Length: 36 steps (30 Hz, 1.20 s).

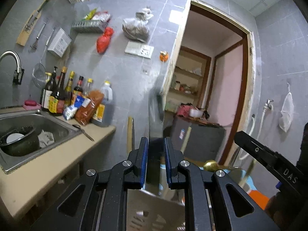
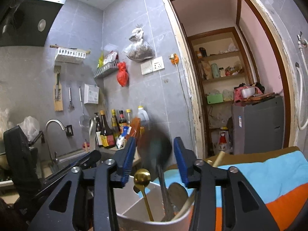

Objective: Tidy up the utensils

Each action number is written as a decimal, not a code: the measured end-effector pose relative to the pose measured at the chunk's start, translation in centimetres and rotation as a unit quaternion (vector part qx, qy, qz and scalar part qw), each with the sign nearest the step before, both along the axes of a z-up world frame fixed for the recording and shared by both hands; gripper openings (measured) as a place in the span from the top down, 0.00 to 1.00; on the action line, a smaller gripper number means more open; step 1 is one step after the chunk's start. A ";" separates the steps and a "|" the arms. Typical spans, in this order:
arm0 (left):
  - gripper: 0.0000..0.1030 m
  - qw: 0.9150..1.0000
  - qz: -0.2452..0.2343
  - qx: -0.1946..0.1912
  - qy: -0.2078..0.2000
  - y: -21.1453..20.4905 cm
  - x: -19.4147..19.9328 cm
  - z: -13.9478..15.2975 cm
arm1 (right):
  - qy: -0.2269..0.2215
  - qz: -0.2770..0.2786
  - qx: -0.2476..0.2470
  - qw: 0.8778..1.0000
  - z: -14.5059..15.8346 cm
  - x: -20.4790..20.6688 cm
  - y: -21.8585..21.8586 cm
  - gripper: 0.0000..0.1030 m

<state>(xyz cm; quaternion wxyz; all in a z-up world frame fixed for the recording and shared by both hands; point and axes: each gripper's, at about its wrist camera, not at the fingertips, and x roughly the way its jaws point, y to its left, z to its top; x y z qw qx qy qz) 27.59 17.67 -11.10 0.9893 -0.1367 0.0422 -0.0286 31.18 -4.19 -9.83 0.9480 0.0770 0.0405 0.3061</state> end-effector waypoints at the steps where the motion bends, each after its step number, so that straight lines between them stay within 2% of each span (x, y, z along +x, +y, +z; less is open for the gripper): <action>1: 0.85 1.000 -0.006 -0.001 0.011 0.0 0.0 0.1 | 0.003 -0.001 0.000 1.000 0.1 -0.1 -0.1 0.55; 3: 0.71 1.000 -0.016 -0.009 0.023 0.2 -0.2 0.3 | 0.012 -0.004 0.004 1.000 0.4 -0.2 -0.4 0.48; 8: 0.62 0.998 -0.032 -0.029 0.054 0.6 -1.1 1.6 | 0.022 -0.021 0.012 0.999 1.9 -1.1 -1.4 0.44; 10: 0.55 0.997 -0.035 -0.033 0.063 0.4 -1.5 2.4 | 0.027 -0.033 0.011 0.999 2.7 -1.5 -2.0 0.38; 11: 0.48 0.996 -0.037 -0.033 0.068 0.1 -1.9 2.9 | 0.030 -0.038 0.011 0.999 3.1 -1.8 -2.4 0.35; 13: 0.40 0.996 -0.037 -0.029 0.074 -0.5 -2.6 3.9 | 0.034 -0.048 0.008 0.998 4.0 -2.5 -3.2 0.30; 15: 0.28 0.996 -0.037 -0.022 0.083 -1.3 -3.2 5.0 | 0.040 -0.061 0.005 0.997 5.0 -3.4 -4.3 0.25; 20: 0.11 0.994 -0.019 -0.005 0.103 -3.5 -4.8 7.5 | 0.059 -0.087 -0.007 0.994 6.9 -5.8 -6.8 0.16; 25: 0.09 0.993 -0.005 0.019 0.119 -6.0 -7.4 9.3 | 0.077 -0.107 -0.021 0.991 8.8 -9.3 -9.7 0.00; 30: 0.05 0.991 0.004 0.048 0.128 -8.6 -11.4 10.5 | 0.096 -0.131 -0.036 0.986 10.1 -13.0 -12.4 0.00; 36: 0.05 0.987 -0.006 0.061 0.150 -10.5 -15.7 10.4 | 0.120 -0.154 -0.064 0.979 9.9 -17.0 -14.6 0.00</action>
